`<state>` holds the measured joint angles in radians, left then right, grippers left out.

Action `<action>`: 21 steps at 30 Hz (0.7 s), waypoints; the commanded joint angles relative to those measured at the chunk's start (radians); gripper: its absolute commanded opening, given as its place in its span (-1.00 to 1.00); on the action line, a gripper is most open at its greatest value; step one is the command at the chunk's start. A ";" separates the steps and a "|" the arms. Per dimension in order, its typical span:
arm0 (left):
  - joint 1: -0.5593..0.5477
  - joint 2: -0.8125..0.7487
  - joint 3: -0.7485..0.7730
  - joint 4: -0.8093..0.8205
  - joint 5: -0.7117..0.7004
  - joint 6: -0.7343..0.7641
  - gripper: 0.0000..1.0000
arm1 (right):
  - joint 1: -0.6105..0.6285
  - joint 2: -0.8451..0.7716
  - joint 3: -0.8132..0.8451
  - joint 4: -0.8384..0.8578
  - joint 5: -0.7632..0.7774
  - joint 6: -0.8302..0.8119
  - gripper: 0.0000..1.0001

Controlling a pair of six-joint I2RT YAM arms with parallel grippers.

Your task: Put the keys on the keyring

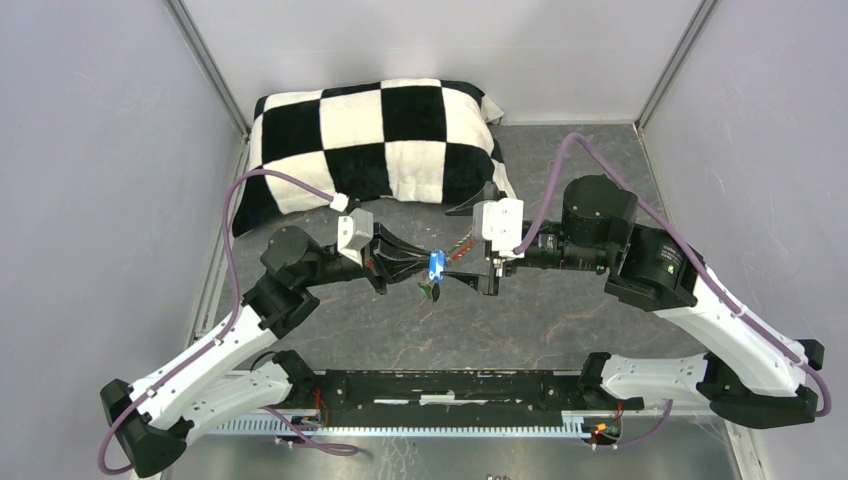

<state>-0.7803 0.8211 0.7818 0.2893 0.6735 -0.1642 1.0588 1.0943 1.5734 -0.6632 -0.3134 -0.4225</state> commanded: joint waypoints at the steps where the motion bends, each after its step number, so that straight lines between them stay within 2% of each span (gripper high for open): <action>1: 0.007 -0.007 0.062 0.046 -0.001 -0.119 -0.96 | 0.004 -0.006 0.018 0.024 -0.068 -0.041 0.78; 10: 0.009 -0.036 0.060 0.036 0.001 -0.212 -0.95 | 0.005 0.007 0.043 -0.038 -0.116 -0.137 0.83; 15: 0.009 -0.052 0.063 0.020 0.019 -0.218 -0.96 | 0.018 -0.012 0.025 -0.074 -0.085 -0.199 0.85; 21: 0.008 -0.050 0.073 0.011 0.048 -0.187 -0.96 | 0.039 -0.007 -0.015 -0.005 -0.061 -0.205 0.85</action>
<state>-0.7780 0.7826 0.7998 0.2745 0.6922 -0.3359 1.0786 1.0966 1.5730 -0.7307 -0.3981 -0.6025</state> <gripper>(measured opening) 0.040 0.924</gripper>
